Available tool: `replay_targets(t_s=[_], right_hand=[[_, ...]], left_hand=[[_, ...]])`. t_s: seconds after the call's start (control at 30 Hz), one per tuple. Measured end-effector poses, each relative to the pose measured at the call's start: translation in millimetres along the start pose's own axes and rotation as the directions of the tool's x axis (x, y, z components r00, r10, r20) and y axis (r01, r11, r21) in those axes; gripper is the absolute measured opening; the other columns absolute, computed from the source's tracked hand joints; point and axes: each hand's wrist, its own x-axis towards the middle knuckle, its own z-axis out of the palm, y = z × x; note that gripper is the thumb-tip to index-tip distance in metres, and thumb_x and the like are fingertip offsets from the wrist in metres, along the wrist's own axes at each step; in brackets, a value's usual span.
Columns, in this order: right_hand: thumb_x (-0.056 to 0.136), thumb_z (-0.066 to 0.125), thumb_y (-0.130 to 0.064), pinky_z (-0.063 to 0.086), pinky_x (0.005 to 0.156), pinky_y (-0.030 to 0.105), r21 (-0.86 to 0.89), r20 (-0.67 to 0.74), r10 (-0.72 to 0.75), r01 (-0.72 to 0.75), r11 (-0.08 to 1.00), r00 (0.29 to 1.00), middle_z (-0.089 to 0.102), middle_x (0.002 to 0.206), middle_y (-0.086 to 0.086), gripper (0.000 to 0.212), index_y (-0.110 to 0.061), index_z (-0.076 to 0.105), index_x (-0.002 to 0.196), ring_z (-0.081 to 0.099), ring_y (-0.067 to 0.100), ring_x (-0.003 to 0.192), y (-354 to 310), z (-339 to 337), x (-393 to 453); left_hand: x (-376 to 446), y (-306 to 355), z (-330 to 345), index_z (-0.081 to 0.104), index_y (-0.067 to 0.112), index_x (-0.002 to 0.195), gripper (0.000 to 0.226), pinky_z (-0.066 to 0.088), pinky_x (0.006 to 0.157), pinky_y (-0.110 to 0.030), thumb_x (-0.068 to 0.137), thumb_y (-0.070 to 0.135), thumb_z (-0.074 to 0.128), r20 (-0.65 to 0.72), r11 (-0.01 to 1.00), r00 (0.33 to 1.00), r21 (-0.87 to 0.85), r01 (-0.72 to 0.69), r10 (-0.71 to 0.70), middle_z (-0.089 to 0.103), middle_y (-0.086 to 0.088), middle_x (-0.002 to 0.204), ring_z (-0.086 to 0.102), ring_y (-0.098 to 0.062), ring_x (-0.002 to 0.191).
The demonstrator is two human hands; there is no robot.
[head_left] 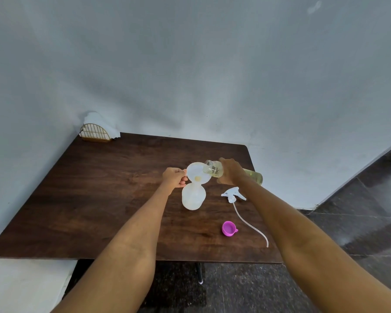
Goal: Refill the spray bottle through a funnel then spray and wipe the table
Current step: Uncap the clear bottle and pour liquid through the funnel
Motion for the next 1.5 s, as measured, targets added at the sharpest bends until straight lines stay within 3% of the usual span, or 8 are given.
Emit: replay_targets(t_s=[0.17,1.07,1.5], right_hand=[[0.065,0.076,-0.023,0.053,0.080,0.040,0.006,0.006,-0.003,0.002,1.000,1.000,0.068,0.099,0.012,0.049,-0.006,0.053,0.105,0.065,0.033,0.089,0.4,2.0,-0.7],[0.067,0.074,-0.022,0.050,0.080,0.039,-0.026,-0.010,-0.014,0.014,1.000,1.000,0.067,0.100,0.012,0.047,-0.005,0.053,0.105,0.064,0.034,0.092,1.9,-0.1,-0.8],[0.067,0.075,-0.024,0.051,0.083,0.040,-0.033,0.003,-0.015,0.015,0.999,1.000,0.067,0.102,0.013,0.049,-0.005,0.053,0.106,0.064,0.033,0.092,0.5,0.7,-1.7]], left_hand=[[0.2,1.4,1.1,0.066,-0.003,0.099,0.021,0.057,0.085,-0.036,0.092,0.014,0.058,-0.010,1.000,1.000,0.016,-0.002,0.002,0.061,-0.010,0.076,0.056,-0.012,0.061],[1.0,0.0,-0.1,0.066,-0.004,0.099,0.021,0.056,0.079,-0.032,0.092,0.014,0.057,0.006,1.000,1.000,-0.006,-0.010,0.010,0.059,-0.005,0.069,0.056,-0.012,0.059],[2.3,1.9,0.0,0.066,-0.004,0.099,0.021,0.057,0.084,-0.036,0.092,0.014,0.057,0.008,1.000,1.000,0.010,-0.008,0.008,0.059,-0.005,0.070,0.057,-0.012,0.062]])
